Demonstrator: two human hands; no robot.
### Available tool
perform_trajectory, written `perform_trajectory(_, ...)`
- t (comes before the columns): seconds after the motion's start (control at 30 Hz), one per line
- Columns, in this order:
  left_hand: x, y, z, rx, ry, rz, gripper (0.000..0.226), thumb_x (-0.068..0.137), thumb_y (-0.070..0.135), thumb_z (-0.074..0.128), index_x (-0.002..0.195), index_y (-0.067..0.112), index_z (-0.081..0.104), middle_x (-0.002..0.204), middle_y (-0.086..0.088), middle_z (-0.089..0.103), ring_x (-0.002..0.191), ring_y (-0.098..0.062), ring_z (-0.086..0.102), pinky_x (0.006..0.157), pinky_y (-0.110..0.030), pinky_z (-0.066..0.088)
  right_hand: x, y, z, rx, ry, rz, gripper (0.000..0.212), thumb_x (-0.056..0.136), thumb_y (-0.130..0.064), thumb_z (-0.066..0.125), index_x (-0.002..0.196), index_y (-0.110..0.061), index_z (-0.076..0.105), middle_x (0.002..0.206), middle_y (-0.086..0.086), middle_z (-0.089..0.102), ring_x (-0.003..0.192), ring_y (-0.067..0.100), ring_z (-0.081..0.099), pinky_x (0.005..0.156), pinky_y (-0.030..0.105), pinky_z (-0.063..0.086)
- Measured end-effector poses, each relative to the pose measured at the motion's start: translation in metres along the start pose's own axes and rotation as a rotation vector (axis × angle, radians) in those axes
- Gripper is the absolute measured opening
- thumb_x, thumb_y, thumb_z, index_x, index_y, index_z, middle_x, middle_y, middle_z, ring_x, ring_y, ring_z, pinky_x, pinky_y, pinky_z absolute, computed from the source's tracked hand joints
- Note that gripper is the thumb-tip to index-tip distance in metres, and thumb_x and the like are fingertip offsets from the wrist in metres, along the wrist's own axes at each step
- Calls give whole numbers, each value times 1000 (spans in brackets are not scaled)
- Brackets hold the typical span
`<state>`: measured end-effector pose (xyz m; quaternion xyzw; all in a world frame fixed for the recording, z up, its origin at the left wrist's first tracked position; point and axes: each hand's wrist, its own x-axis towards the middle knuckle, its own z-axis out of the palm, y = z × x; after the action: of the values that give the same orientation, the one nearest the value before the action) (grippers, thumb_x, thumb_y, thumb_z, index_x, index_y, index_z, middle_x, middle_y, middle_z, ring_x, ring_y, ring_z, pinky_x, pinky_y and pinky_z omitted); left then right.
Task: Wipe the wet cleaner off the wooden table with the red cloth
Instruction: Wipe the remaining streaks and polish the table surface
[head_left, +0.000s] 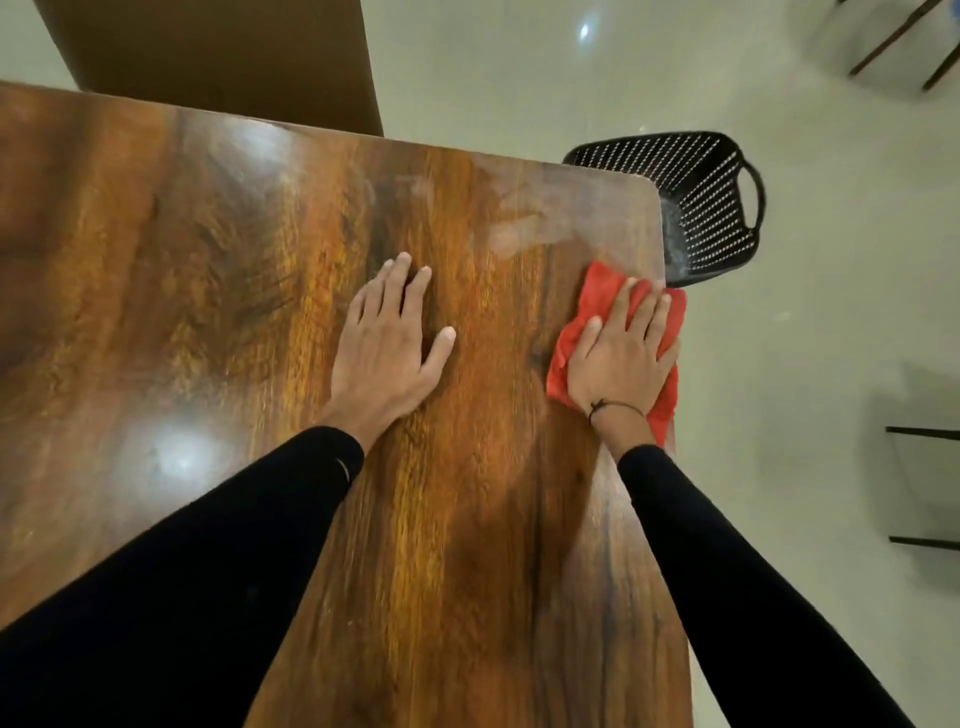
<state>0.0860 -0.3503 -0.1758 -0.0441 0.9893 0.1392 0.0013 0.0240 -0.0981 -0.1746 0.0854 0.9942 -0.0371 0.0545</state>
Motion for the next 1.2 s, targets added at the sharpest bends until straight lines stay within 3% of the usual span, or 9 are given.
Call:
perform_trajectory(0.17,2,-1,0,16,-1,2,74,113,56,39,171,11,30,181,-15,22,168,-31,21,137,-49,19,91,-48,-12,114,15,228,74,115,-43,27,178,-9,9,185,21,2,172,38,5,136,63,12)
perform_trajectory(0.43,7,-4,3,42,19,6,77,111,60,36,170,10,32,180,-16,24,166,-33,24,136,-50,21,156,-85,-15,28,17,85,73,116,-44,22,178,-7,7,185,22,0,173,38,0,137,65,6)
perform_trajectory(0.7,7,-6,5,43,3,-5,76,110,60,37,170,13,32,180,-13,24,167,-31,23,135,-48,20,96,-173,-1,-66,-13,-513,73,116,-49,15,179,-14,9,186,16,5,173,35,2,138,61,9)
perform_trajectory(0.87,8,-4,4,24,12,9,75,109,57,39,169,11,33,179,-14,26,166,-32,25,135,-50,24,88,-122,1,-154,16,-935,69,117,-49,15,179,-21,9,187,9,3,174,26,3,140,55,9)
perform_trajectory(0.93,9,-4,4,18,11,10,75,110,57,39,170,12,33,179,-14,25,167,-32,24,135,-50,24,97,-91,0,-187,7,-1000,67,117,-49,15,179,-24,6,187,5,-1,173,22,-1,140,55,7)
perform_trajectory(1.0,9,-4,4,11,3,13,75,110,57,39,170,12,32,180,-14,24,167,-31,23,135,-50,23,112,-67,-7,-186,-12,-862,67,117,-48,14,179,-26,3,187,5,-4,173,22,-4,139,58,8)
perform_trajectory(1.13,8,-2,5,3,2,4,75,111,58,39,171,12,31,180,-13,23,167,-30,22,136,-49,21,133,-50,-13,-83,29,-359,68,116,-45,20,179,-17,14,186,13,7,173,30,6,139,57,-1)
perform_trajectory(1.2,7,-2,5,1,7,5,75,111,57,39,171,12,31,180,-13,23,168,-29,22,137,-48,20,123,-68,-8,-19,45,-64,70,116,-43,23,178,-12,14,185,18,9,173,34,6,138,60,2)
